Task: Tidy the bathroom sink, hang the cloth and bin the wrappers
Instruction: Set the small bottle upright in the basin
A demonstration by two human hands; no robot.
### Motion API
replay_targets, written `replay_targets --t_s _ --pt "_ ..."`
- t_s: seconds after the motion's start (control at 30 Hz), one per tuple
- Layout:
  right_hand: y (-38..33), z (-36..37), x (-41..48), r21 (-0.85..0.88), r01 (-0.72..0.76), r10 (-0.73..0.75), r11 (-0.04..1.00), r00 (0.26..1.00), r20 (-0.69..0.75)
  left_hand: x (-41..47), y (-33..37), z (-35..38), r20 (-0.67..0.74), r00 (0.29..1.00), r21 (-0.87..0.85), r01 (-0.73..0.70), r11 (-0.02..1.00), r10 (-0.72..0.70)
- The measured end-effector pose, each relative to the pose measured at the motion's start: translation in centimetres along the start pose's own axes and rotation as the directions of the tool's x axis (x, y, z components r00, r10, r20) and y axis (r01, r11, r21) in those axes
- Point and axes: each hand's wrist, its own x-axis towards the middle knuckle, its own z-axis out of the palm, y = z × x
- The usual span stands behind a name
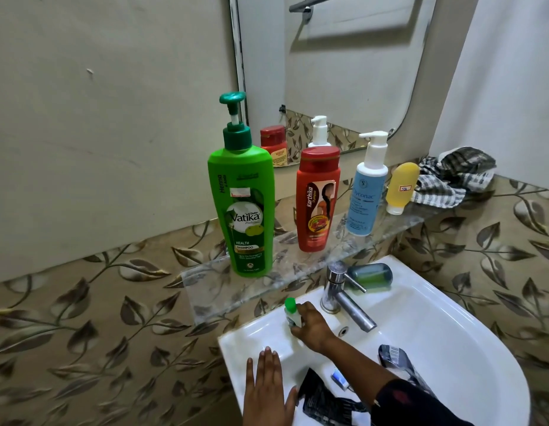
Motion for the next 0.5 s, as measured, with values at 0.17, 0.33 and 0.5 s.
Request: replay_targets --t_s 0.17,0.33,0.5 --pt "0.36 0.18 0.16 0.192 -0.076 0.085 0.979 0.996 -0.039 0.04 -0.06 -0.72 0.033 0.999 -0.062 -0.008 0.998 0.01" --pt "0.56 0.06 0.14 0.307 -0.083 0.106 0.948 0.993 -0.057 0.03 0.19 -0.67 0.098 0.994 -0.07 0.046 0.997 -0.039" --pt "0.77 0.58 0.05 0.334 -0.101 0.122 0.937 0.992 -0.042 -0.39 0.23 -0.22 0.159 0.987 -0.006 0.032 0.999 -0.031"
